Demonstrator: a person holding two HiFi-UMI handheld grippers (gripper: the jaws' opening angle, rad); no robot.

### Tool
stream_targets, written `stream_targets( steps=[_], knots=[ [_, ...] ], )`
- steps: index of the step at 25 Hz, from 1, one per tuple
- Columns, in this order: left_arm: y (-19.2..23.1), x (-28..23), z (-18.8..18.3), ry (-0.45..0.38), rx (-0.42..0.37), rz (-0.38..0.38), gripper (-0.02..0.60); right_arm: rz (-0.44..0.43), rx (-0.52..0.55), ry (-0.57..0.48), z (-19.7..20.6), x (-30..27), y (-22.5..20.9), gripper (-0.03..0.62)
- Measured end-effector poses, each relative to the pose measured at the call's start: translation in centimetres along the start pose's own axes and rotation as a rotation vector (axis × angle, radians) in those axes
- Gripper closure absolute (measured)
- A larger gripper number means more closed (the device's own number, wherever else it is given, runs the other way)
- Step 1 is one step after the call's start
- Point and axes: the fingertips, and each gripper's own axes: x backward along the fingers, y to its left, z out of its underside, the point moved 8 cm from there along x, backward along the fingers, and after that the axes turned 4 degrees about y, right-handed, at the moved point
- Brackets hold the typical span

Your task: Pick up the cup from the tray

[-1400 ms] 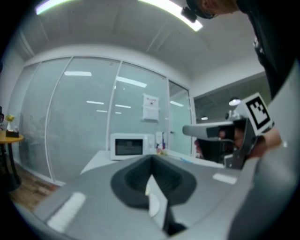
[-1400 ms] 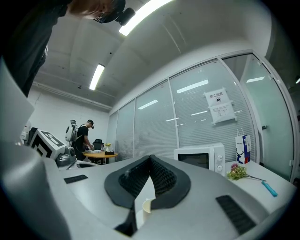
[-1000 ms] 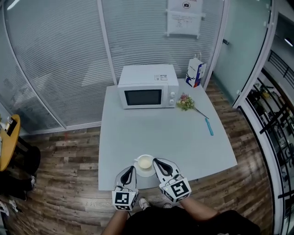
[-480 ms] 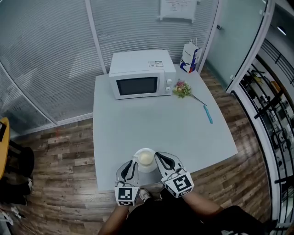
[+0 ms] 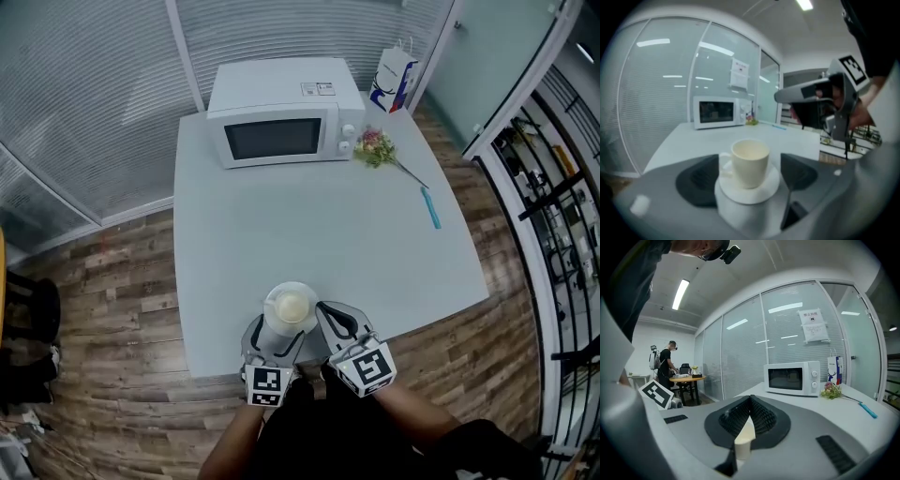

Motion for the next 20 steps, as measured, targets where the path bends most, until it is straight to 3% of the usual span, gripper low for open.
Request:
stream_targets(
  steps=[4,10,20],
  knots=[
    [-0.4,-2.0,1.8,0.072,-0.025,-0.008,0.176,0.000,-0.015,0.033,1.0,-0.3,-0.6,0.591],
    [-0.8,-4.1,2.4,0.095,-0.086,-0.025,0.173,0.002,-0.045,0.053,2.6,-0.3,-1.5,0.591],
    [-0.5,-7.1,1.7,0.120,-0.092,-0.038,0.166,0.006,-0.069,0.079,3.7,-0.4,-4.1,0.591]
  ],
)
